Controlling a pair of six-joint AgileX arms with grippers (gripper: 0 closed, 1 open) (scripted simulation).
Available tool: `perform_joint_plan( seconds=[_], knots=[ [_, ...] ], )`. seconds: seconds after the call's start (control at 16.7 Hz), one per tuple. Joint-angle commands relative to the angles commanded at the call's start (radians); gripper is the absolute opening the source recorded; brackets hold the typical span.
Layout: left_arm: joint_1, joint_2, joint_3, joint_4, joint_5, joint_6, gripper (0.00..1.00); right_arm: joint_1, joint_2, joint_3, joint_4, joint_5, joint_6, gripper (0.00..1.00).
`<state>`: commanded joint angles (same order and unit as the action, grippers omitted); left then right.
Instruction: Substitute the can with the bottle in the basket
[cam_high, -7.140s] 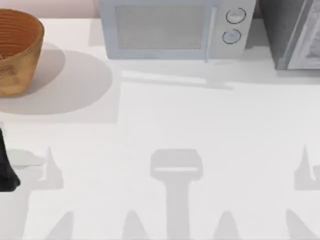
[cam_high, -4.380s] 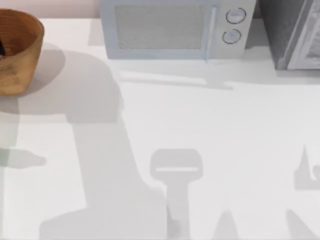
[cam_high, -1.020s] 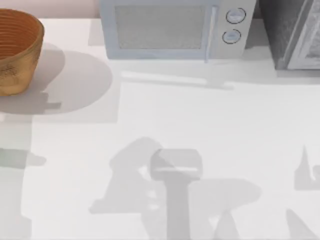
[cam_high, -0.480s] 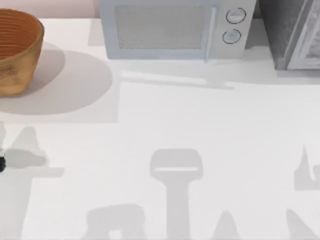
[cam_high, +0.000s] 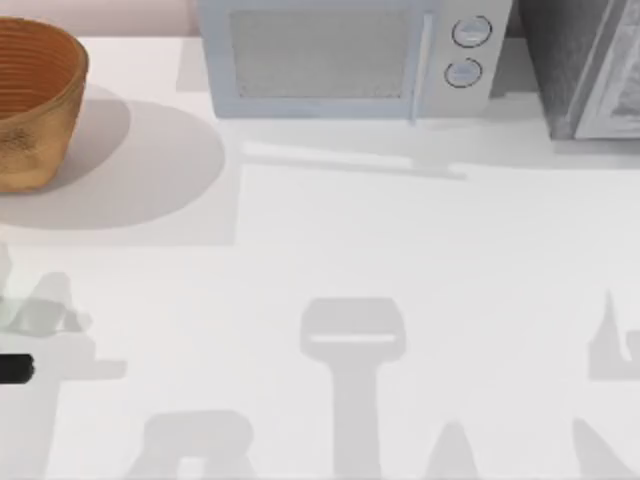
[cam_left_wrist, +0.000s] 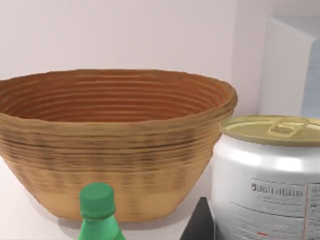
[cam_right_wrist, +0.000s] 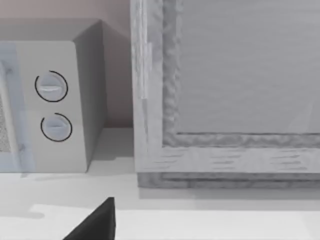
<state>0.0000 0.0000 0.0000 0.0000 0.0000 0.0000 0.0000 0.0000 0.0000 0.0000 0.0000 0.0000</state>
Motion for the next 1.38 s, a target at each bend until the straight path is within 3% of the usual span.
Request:
perform_joint_plan(
  seconds=[0.36, 0.6, 0.9, 1.38],
  knots=[
    [-0.001, 0.032, 0.01, 0.008, 0.012, 0.003, 0.0, 0.0, 0.0, 0.0, 0.0, 0.0, 0.0, 1.0],
    [-0.028, 0.197, 0.084, 0.079, 0.091, 0.005, 0.0, 0.0, 0.0, 0.0, 0.0, 0.0, 0.0, 1.0],
    [-0.092, 0.566, 0.258, 0.246, 0.273, 0.007, 0.0, 0.0, 0.0, 0.0, 0.0, 0.0, 0.0, 1.0],
    [-0.215, 1.365, 0.648, 0.622, 0.656, 0.008, 0.0, 0.0, 0.0, 0.0, 0.0, 0.0, 0.0, 1.0]
  ],
)
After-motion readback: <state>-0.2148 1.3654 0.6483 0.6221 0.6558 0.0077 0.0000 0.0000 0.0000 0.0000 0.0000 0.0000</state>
